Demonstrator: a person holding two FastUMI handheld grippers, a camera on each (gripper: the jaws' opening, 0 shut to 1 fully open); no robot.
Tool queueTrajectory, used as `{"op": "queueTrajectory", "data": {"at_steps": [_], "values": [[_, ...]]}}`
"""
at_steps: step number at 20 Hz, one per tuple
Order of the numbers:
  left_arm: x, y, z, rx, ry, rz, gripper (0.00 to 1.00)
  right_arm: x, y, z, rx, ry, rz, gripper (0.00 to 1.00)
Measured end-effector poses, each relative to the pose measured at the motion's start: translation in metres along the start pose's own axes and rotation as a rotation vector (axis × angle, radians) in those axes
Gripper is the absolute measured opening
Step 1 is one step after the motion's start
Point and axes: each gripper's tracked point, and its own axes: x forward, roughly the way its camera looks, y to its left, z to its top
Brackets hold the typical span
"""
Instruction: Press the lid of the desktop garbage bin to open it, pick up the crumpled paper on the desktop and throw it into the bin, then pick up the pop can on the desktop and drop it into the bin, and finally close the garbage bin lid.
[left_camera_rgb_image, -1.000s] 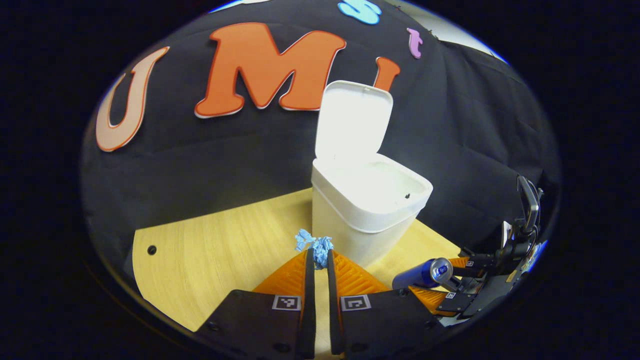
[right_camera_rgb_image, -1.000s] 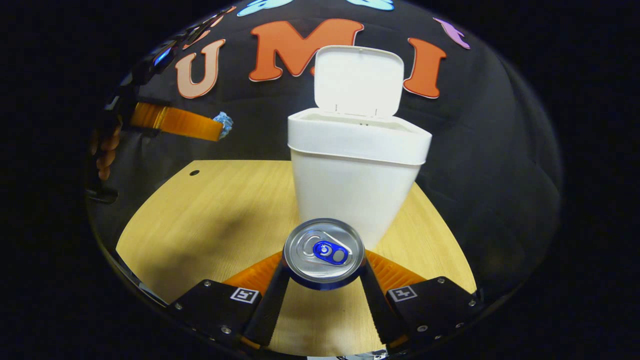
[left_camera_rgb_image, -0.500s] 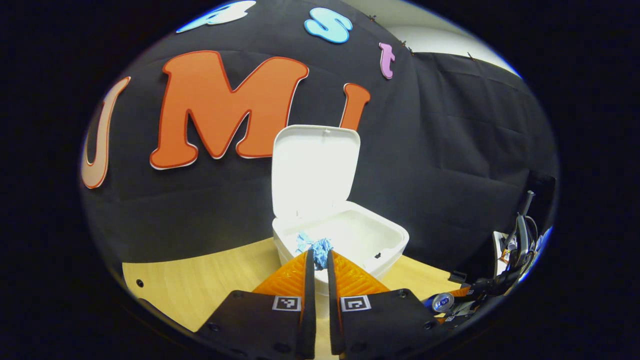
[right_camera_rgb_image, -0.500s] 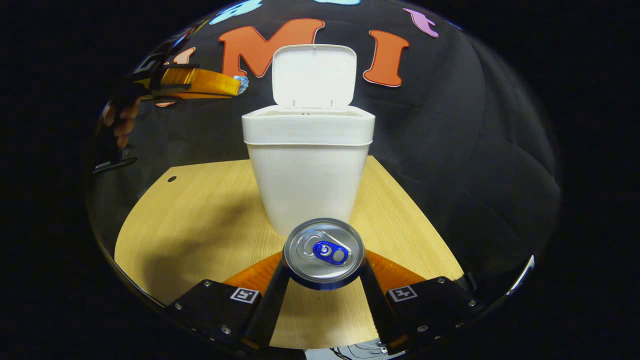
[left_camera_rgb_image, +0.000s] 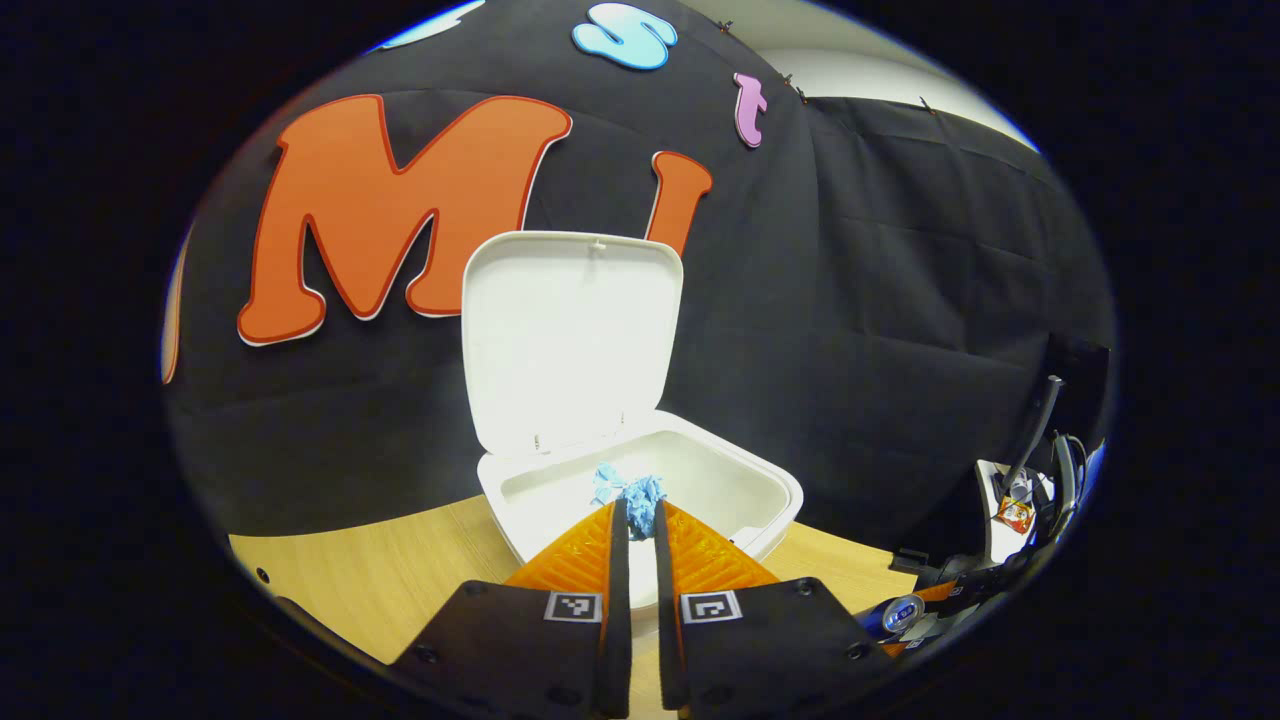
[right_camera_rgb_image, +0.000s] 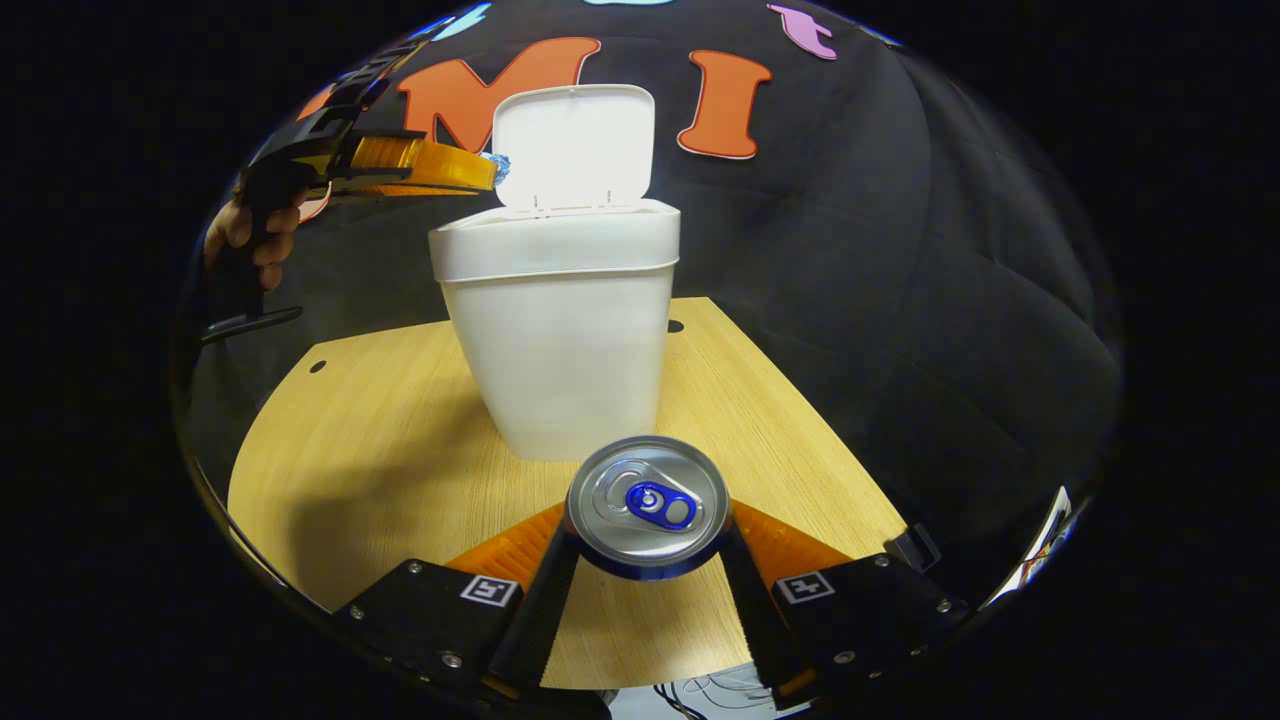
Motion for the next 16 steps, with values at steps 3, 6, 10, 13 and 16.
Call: {"op": "queueTrajectory", "data": {"at_steps": [3, 6, 10, 13, 16], "values": [[0.007, -0.001, -0.002, 0.01, 0.004, 0.002, 0.14, 0.0, 0.001, 0.001, 0.014, 0.005, -0.004, 0.79], [0.013, -0.003, -0.007, 0.007, 0.02, 0.008, 0.16, 0.001, -0.002, 0.001, 0.02, 0.003, -0.014, 0.79], [0.02, -0.004, -0.012, 0.025, 0.033, 0.017, 0.19, -0.002, -0.003, 0.005, 0.036, -0.004, -0.037, 0.79], [0.022, -0.005, -0.012, 0.036, 0.04, 0.014, 0.22, 0.0, -0.004, 0.007, 0.05, -0.006, -0.052, 0.79], [0.023, -0.007, -0.015, 0.056, 0.06, 0.015, 0.31, -0.003, -0.003, 0.013, 0.064, -0.011, -0.056, 0.79]]}}
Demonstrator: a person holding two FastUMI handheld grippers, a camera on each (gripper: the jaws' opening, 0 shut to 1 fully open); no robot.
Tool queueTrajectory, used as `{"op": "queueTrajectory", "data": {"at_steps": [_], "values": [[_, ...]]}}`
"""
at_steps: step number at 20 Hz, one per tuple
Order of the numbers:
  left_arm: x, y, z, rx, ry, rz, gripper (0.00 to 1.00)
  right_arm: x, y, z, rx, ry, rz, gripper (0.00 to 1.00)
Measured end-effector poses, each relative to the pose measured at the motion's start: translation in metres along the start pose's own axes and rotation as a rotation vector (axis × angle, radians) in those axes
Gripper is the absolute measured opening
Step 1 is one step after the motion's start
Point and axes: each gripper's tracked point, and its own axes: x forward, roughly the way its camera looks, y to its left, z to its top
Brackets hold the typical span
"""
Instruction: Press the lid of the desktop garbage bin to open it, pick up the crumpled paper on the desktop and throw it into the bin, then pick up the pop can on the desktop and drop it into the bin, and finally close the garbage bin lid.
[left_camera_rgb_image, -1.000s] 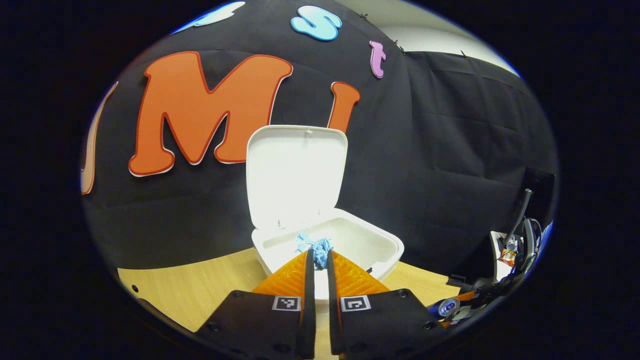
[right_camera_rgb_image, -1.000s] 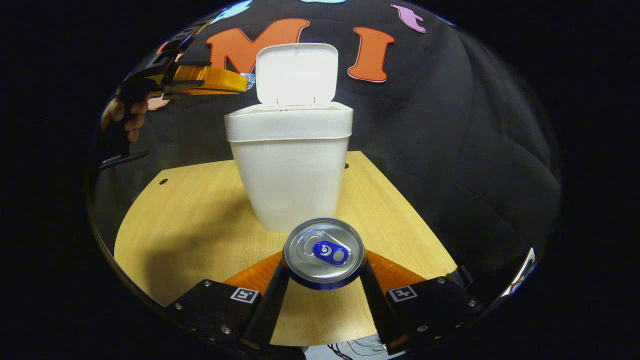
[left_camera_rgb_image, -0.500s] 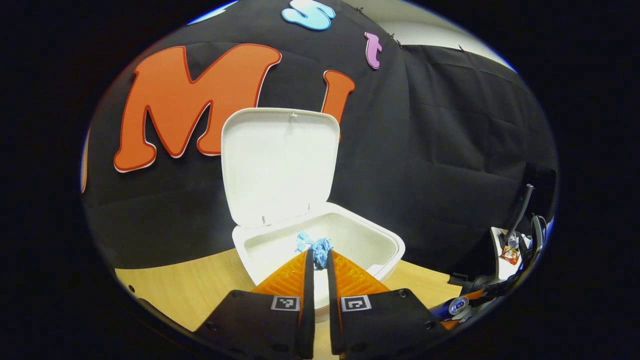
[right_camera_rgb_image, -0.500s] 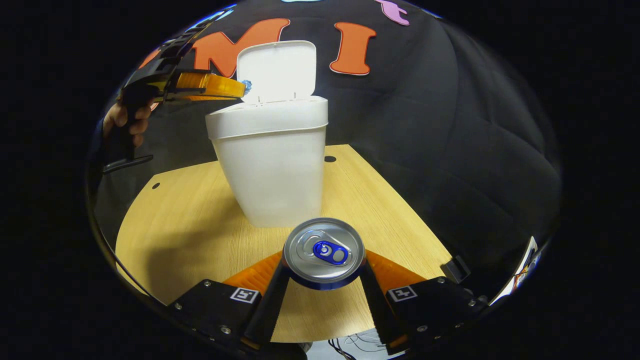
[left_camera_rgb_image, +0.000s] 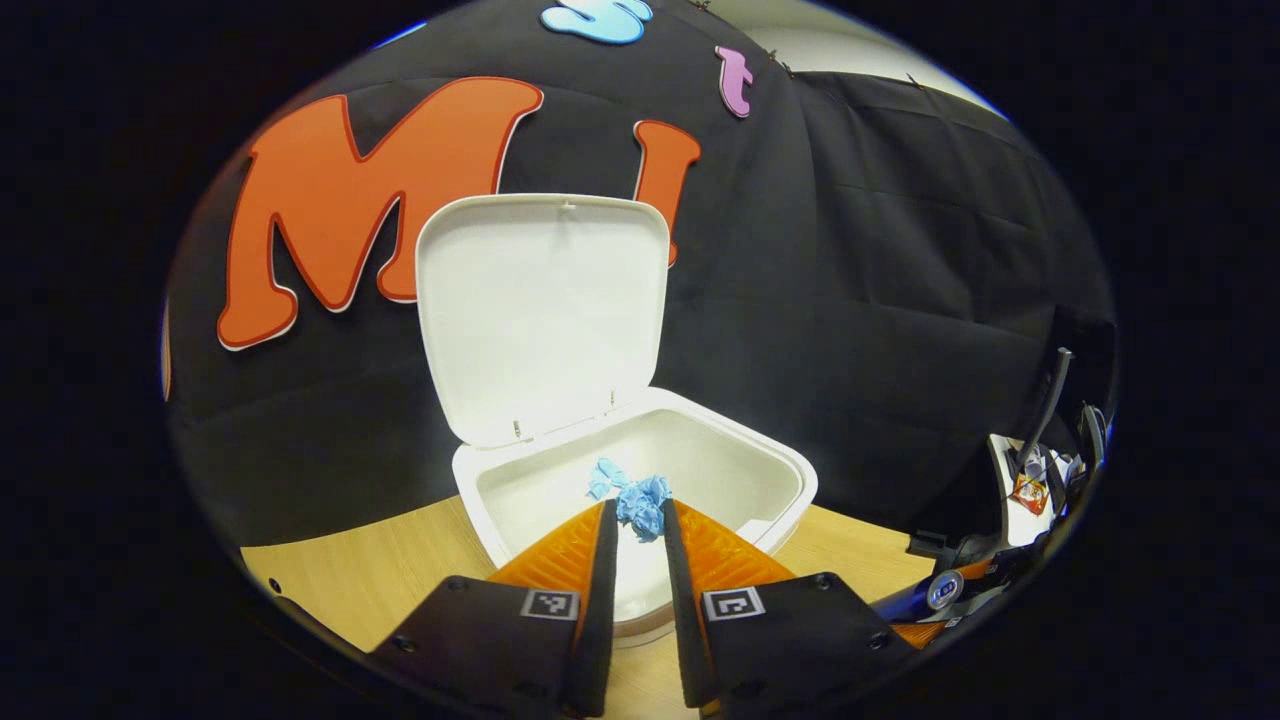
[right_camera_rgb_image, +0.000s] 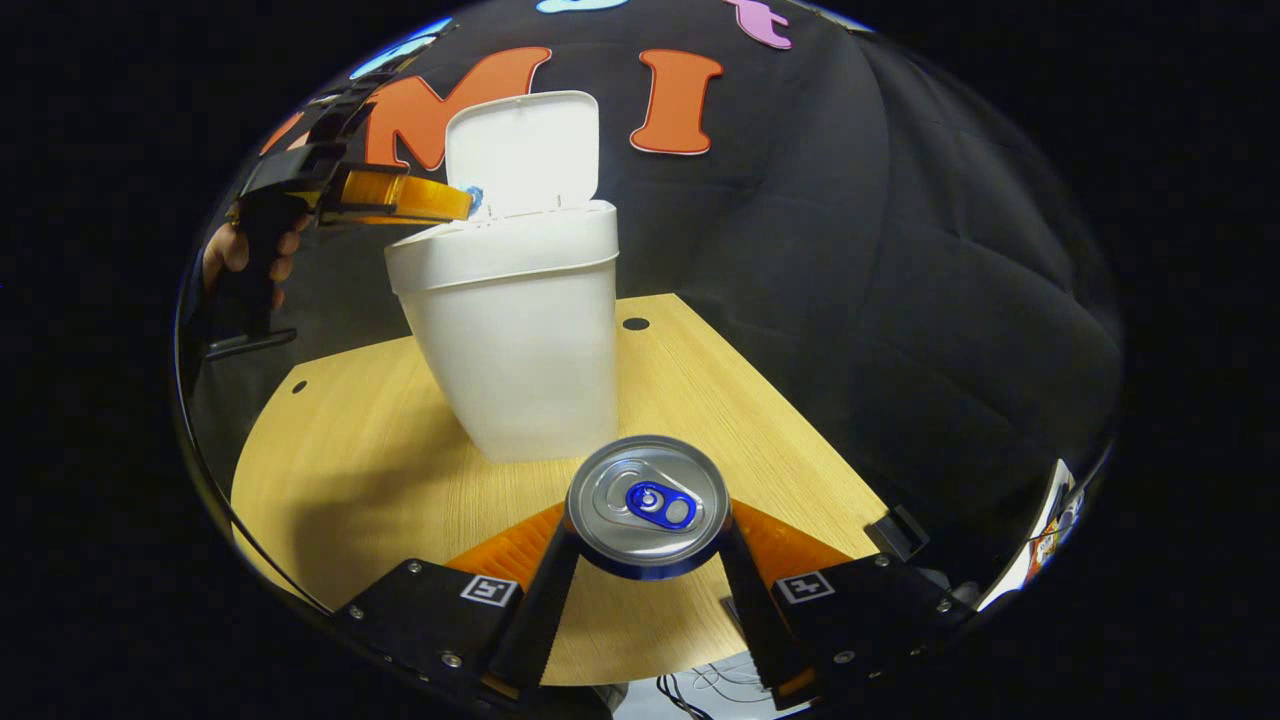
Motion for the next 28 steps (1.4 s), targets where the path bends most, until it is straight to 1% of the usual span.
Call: {"op": "queueTrajectory", "data": {"at_steps": [2, 3, 5, 6, 7, 8, 9, 11, 15, 20, 24, 28], "values": [[-0.003, -0.002, 0.002, -0.002, -0.008, -0.003, 0.4, 0.001, -0.001, 0.0, -0.002, -0.003, -0.006, 0.79], [-0.003, -0.003, 0.002, -0.003, -0.007, -0.003, 0.48, 0.001, -0.001, 0.0, -0.003, -0.005, -0.004, 0.79], [-0.004, -0.001, 0.001, -0.003, -0.006, -0.001, 0.55, 0.0, -0.001, 0.003, -0.002, -0.01, -0.001, 0.79], [-0.006, 0.0, 0.002, -0.002, -0.007, -0.005, 0.57, 0.0, -0.002, 0.005, 0.001, -0.013, 0.002, 0.79], [-0.007, 0.0, 0.002, 0.0, -0.011, -0.006, 0.65, 0.0, -0.003, 0.006, 0.002, -0.018, 0.001, 0.79], [-0.01, -0.001, 0.002, 0.001, -0.012, -0.013, 0.69, 0.002, -0.002, 0.007, -0.002, -0.02, 0.004, 0.79], [-0.011, -0.001, 0.001, 0.005, -0.01, -0.023, 0.7, 0.001, -0.006, 0.006, -0.005, -0.019, 0.0, 0.79], [-0.015, 0.003, 0.0, 0.024, -0.015, -0.014, 0.8, 0.002, -0.008, 0.01, -0.011, -0.018, 0.0, 0.79], [-0.028, 0.009, 0.002, 0.016, -0.04, -0.01, 0.91, 0.009, -0.007, 0.027, -0.04, -0.043, -0.001, 0.79], [-0.049, 0.034, -0.002, -0.012, -0.048, 0.027, 0.95, 0.011, 0.0, 0.063, -0.079, -0.093, 0.015, 0.79], [-0.066, 0.061, -0.026, -0.013, -0.029, 0.096, 0.96, 0.009, 0.005, 0.097, -0.131, -0.145, 0.027, 0.79], [-0.084, 0.079, -0.043, -0.053, -0.011, 0.141, 0.97, 0.008, 0.011, 0.131, -0.175, -0.191, 0.038, 0.79]]}}
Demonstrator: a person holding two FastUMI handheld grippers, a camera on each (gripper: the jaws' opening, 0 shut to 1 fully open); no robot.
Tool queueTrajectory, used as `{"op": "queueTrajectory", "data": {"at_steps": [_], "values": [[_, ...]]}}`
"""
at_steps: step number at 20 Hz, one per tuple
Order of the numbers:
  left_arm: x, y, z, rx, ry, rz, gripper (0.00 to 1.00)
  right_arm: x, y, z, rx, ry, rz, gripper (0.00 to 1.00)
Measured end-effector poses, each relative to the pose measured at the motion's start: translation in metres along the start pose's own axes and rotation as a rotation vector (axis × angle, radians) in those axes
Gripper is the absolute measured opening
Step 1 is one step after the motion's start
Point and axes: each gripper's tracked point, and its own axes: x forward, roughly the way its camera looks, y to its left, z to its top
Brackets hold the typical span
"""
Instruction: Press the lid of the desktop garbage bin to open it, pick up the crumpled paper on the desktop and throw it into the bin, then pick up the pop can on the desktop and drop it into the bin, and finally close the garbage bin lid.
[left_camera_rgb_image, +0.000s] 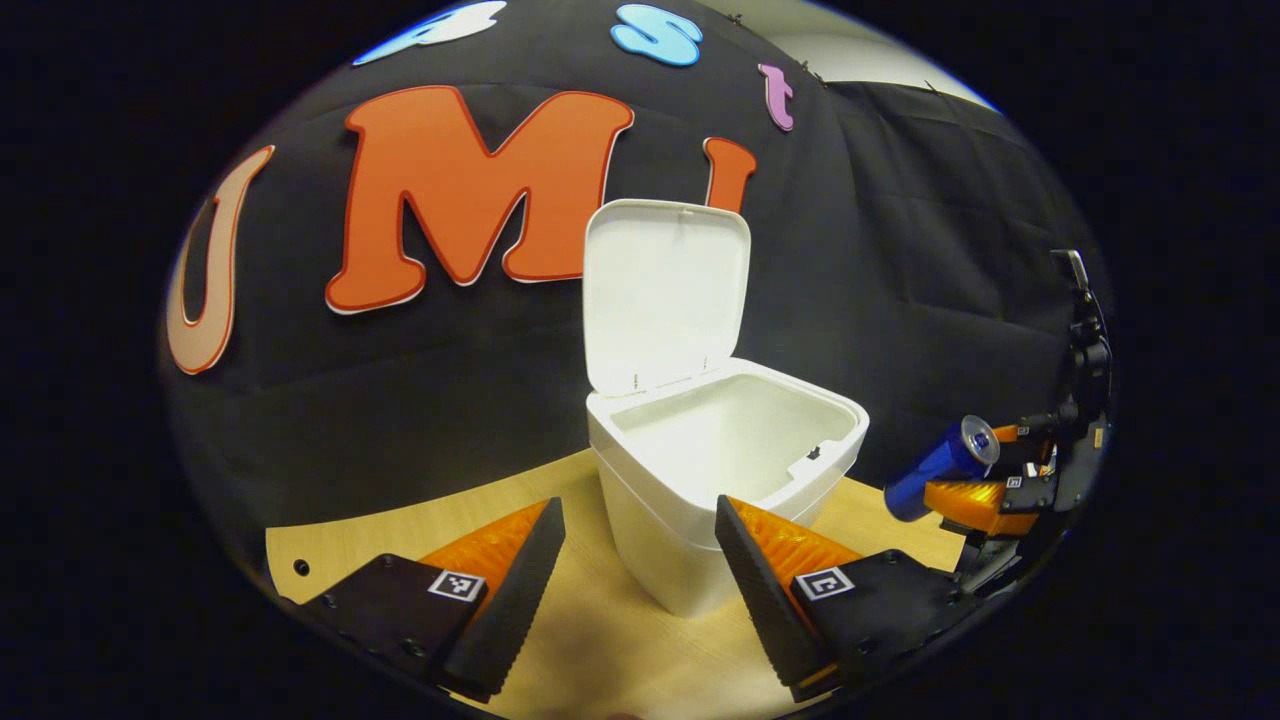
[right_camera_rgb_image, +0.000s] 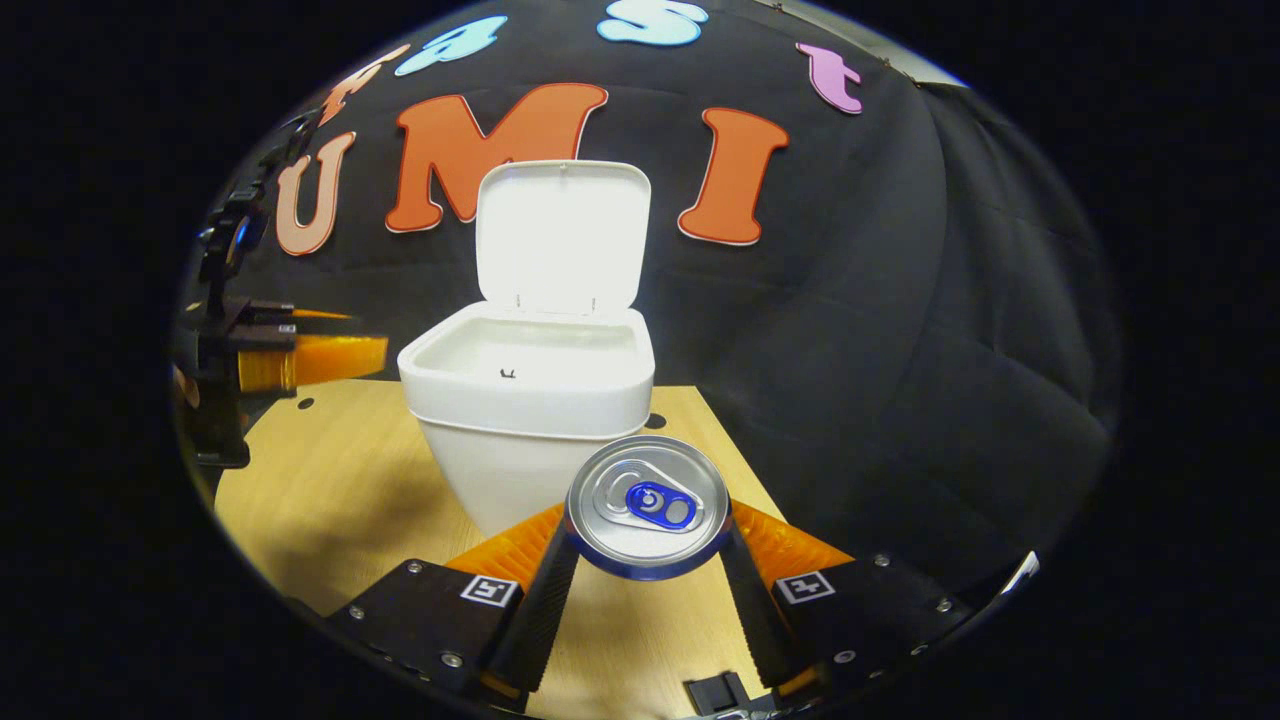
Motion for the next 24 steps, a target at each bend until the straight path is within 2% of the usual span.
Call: {"op": "queueTrajectory", "data": {"at_steps": [4, 5, 6, 7, 12, 24], "values": [[-0.019, 0.022, -0.017, -0.021, 0.013, 0.055, 0.97, 0.004, 0.001, 0.035, -0.078, -0.049, 0.014, 0.78], [-0.023, 0.029, -0.022, -0.024, 0.018, 0.072, 0.97, 0.005, 0.0, 0.043, -0.086, -0.062, 0.019, 0.74], [-0.027, 0.036, -0.026, -0.028, 0.023, 0.09, 0.97, 0.005, -0.001, 0.052, -0.091, -0.073, 0.02, 0.74], [-0.031, 0.043, -0.03, -0.033, 0.023, 0.109, 0.97, 0.003, 0.0, 0.059, -0.089, -0.087, 0.024, 0.79], [-0.053, 0.071, -0.039, -0.069, 0.009, 0.178, 0.97, 0.015, 0.009, 0.096, -0.068, -0.141, 0.05, 0.78], [-0.108, 0.121, -0.055, -0.12, -0.003, 0.388, 0.97, 0.048, 0.054, 0.134, -0.082, -0.192, 0.17, 0.78]]}}
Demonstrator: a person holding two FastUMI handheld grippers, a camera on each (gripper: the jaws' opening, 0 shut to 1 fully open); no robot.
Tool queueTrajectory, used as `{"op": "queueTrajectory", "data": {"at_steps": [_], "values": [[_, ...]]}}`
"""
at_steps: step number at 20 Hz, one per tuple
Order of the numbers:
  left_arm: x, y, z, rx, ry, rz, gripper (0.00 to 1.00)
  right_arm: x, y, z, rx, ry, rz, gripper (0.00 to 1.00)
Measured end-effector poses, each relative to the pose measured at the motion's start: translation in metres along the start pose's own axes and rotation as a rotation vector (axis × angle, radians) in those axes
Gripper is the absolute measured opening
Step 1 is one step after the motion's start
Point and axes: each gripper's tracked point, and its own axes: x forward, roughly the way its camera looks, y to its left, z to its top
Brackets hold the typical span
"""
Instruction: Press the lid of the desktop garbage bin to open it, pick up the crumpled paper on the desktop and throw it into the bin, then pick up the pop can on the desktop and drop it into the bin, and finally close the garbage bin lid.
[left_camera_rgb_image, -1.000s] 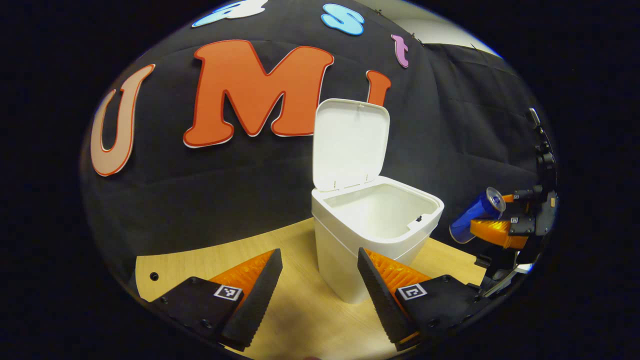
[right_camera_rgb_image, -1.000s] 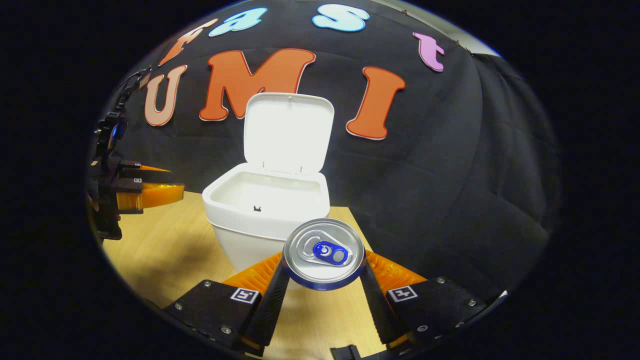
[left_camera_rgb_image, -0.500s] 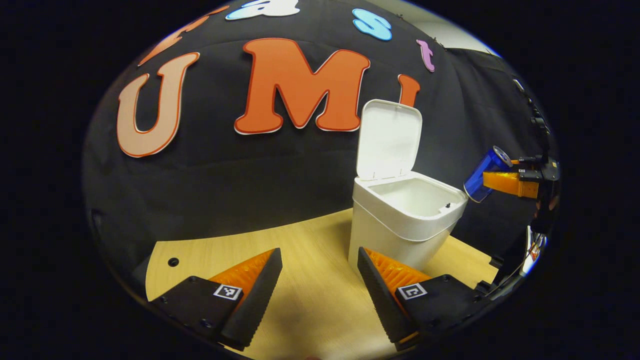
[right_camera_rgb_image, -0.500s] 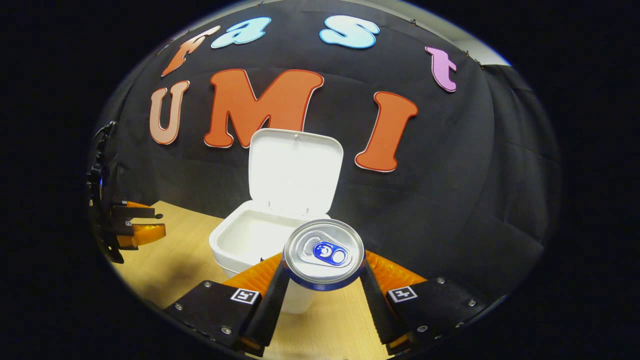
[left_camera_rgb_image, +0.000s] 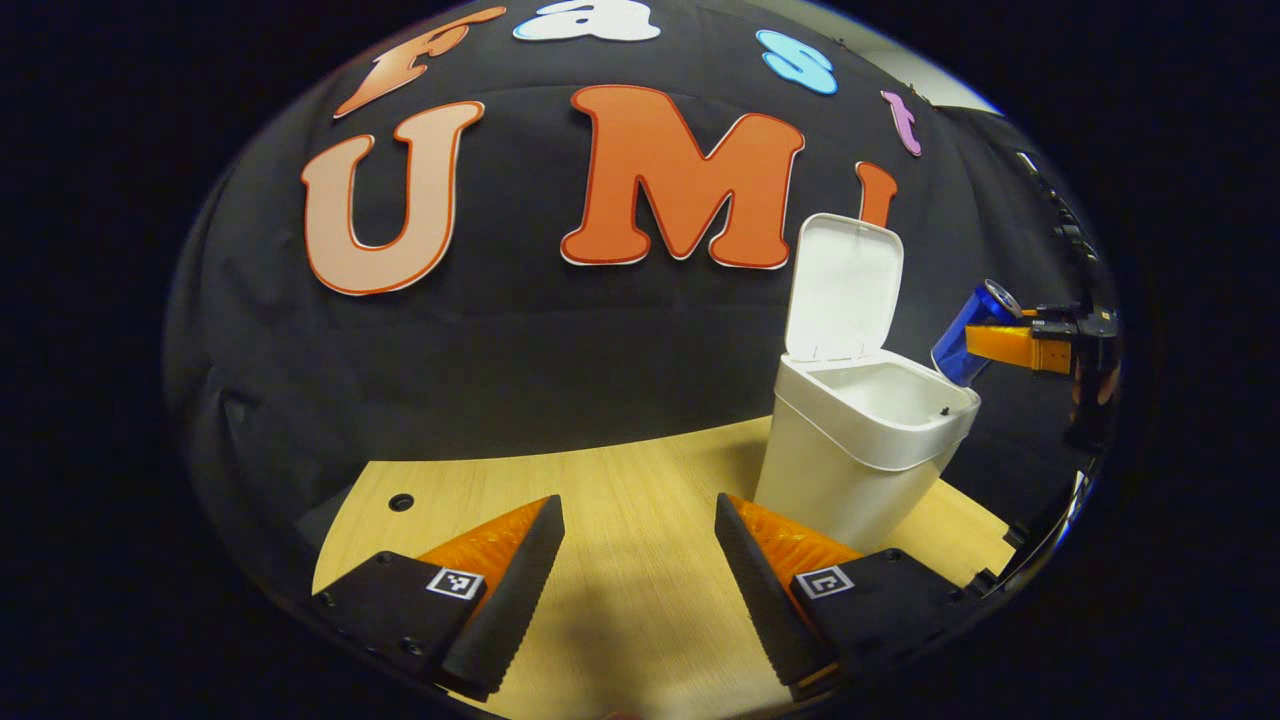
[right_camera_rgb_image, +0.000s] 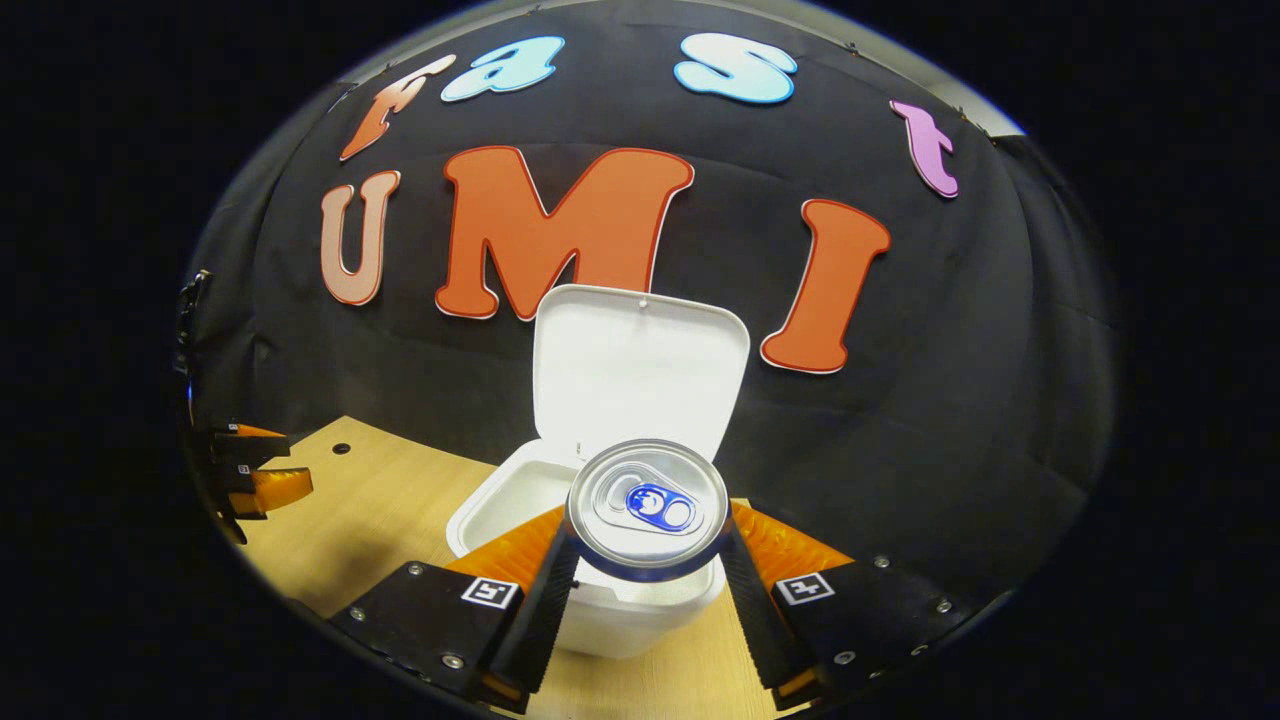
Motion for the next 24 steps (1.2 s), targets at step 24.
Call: {"op": "queueTrajectory", "data": {"at_steps": [24], "values": [[-0.061, 0.046, -0.017, 0.102, -0.046, 0.256, 1.0, 0.061, 0.048, -0.063, 0.061, 0.175, 0.11, 0.79]]}}
